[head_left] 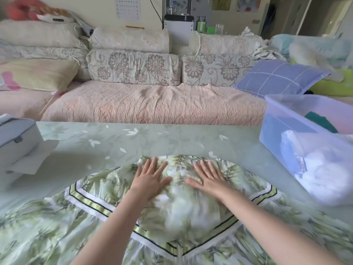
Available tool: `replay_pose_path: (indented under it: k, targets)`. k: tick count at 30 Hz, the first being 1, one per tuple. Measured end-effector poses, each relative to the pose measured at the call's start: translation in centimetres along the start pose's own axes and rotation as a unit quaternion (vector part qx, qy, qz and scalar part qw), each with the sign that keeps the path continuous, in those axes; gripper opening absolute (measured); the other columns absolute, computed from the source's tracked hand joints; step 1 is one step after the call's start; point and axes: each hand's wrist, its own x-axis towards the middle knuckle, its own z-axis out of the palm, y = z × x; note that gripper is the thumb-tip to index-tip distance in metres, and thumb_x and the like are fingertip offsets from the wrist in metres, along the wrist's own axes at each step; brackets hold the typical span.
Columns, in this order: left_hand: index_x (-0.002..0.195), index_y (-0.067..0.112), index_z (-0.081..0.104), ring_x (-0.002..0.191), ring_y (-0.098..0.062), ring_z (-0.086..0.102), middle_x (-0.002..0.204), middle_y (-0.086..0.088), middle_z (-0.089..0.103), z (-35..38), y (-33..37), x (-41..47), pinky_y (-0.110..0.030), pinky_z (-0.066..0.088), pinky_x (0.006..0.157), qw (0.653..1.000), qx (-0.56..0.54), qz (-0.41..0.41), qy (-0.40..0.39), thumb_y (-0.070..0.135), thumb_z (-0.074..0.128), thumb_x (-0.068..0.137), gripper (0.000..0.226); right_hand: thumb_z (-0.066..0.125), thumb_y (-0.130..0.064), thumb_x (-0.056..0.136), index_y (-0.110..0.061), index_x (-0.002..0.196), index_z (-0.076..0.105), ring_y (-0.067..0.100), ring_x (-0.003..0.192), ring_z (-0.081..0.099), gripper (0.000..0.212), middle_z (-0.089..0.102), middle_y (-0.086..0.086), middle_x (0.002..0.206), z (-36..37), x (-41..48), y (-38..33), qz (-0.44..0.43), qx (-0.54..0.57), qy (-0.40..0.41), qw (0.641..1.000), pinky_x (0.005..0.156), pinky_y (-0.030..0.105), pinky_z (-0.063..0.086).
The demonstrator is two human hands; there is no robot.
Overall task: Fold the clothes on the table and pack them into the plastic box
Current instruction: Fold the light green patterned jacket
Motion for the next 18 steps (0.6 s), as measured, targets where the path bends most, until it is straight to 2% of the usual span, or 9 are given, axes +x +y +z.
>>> replay_pose_path:
  k: [2,3,4,6,7,9,10,14,18]
  targets:
    - [0.133,0.051,-0.021,0.145,-0.016,-0.017,0.157,0.002,-0.019,0.8,-0.7,0.3,-0.038,-0.009,0.116,1.000,0.012,-0.009,-0.005,0.090,-0.030,0.037,0.104,-0.009,-0.090,0.058,-0.032,0.145,-0.026,0.027,0.138,-0.032,0.106,-0.036,-0.002,0.148,0.3,0.4,0.7,0.013,-0.017,-0.017,1.000,0.115,0.047,-0.016]
    - [0.133,0.052,-0.021,0.144,-0.015,-0.018,0.157,0.003,-0.019,1.0,-1.1,0.5,-0.037,-0.010,0.116,1.000,0.010,-0.005,-0.007,0.090,-0.032,0.030,0.110,-0.009,-0.092,0.047,-0.032,0.145,-0.026,0.028,0.137,-0.032,0.116,-0.037,-0.002,0.148,0.3,0.7,1.1,0.021,-0.017,-0.021,0.999,0.115,0.047,-0.016]
    - [0.135,0.052,-0.020,0.144,-0.014,-0.018,0.157,0.003,-0.020,0.9,-1.3,0.4,-0.037,-0.010,0.116,1.000,0.004,0.001,-0.012,0.091,-0.030,0.034,0.108,0.002,-0.089,0.056,-0.033,0.145,-0.027,0.029,0.137,-0.032,0.109,-0.037,0.000,0.149,0.4,0.9,1.3,0.021,-0.026,-0.027,0.999,0.115,0.048,-0.016]
    - [0.143,0.050,-0.011,0.144,-0.014,-0.019,0.157,0.002,-0.020,0.5,-1.6,0.1,-0.037,-0.010,0.117,0.999,-0.003,0.007,-0.032,0.087,-0.009,0.065,0.086,0.044,-0.057,0.087,-0.034,0.143,-0.028,0.031,0.136,-0.035,0.094,-0.039,0.001,0.149,0.6,0.9,1.4,0.006,-0.019,-0.035,0.999,0.113,0.050,-0.018]
    - [0.146,0.048,-0.006,0.144,-0.015,-0.019,0.157,0.001,-0.019,0.2,-1.6,-0.1,-0.037,-0.009,0.118,0.999,-0.003,0.008,-0.035,0.079,0.007,0.079,0.074,0.047,-0.061,0.086,-0.034,0.143,-0.026,0.029,0.135,-0.036,0.097,-0.039,0.000,0.148,0.4,0.7,1.3,0.001,0.016,-0.043,0.999,0.113,0.052,-0.018]
    - [0.150,0.041,0.004,0.144,-0.017,-0.018,0.158,-0.002,-0.016,-0.6,-1.4,-1.1,-0.039,-0.008,0.118,1.000,-0.018,0.015,-0.011,0.064,0.023,0.092,0.065,0.014,-0.094,0.062,-0.039,0.144,-0.019,0.023,0.134,-0.038,0.104,-0.037,-0.008,0.148,-0.6,-0.8,0.6,-0.001,0.126,-0.025,0.992,0.111,0.052,-0.023]
    - [0.150,0.038,0.006,0.143,-0.017,-0.019,0.157,-0.001,-0.017,-1.3,-1.0,-1.9,-0.040,-0.009,0.118,0.999,-0.037,0.021,0.008,0.062,0.020,0.092,0.064,0.004,-0.090,0.064,-0.042,0.144,-0.016,0.019,0.134,-0.037,0.096,-0.036,-0.012,0.148,-1.2,-2.0,-0.1,-0.022,0.163,0.002,0.986,0.108,0.051,-0.025]
    - [0.147,0.039,0.003,0.139,-0.013,-0.021,0.152,0.012,-0.010,-2.6,2.4,-7.6,-0.040,-0.016,0.113,0.990,-0.109,0.085,0.006,0.071,0.001,0.074,0.080,0.005,-0.073,0.079,-0.047,0.144,-0.014,0.008,0.135,-0.033,0.072,-0.035,-0.022,0.146,-0.7,-8.1,-3.1,-0.142,0.120,0.024,0.982,0.103,0.042,-0.024]
    - [0.143,0.042,-0.009,0.138,-0.015,-0.027,0.152,0.010,-0.019,-0.3,3.1,-12.7,-0.036,-0.021,0.110,0.990,-0.049,0.123,-0.050,0.086,-0.031,0.045,0.110,0.007,-0.068,0.088,-0.044,0.142,-0.022,0.007,0.131,-0.036,0.066,-0.038,-0.019,0.145,1.2,-11.8,-4.8,-0.162,0.048,-0.031,0.985,0.096,0.035,-0.034]
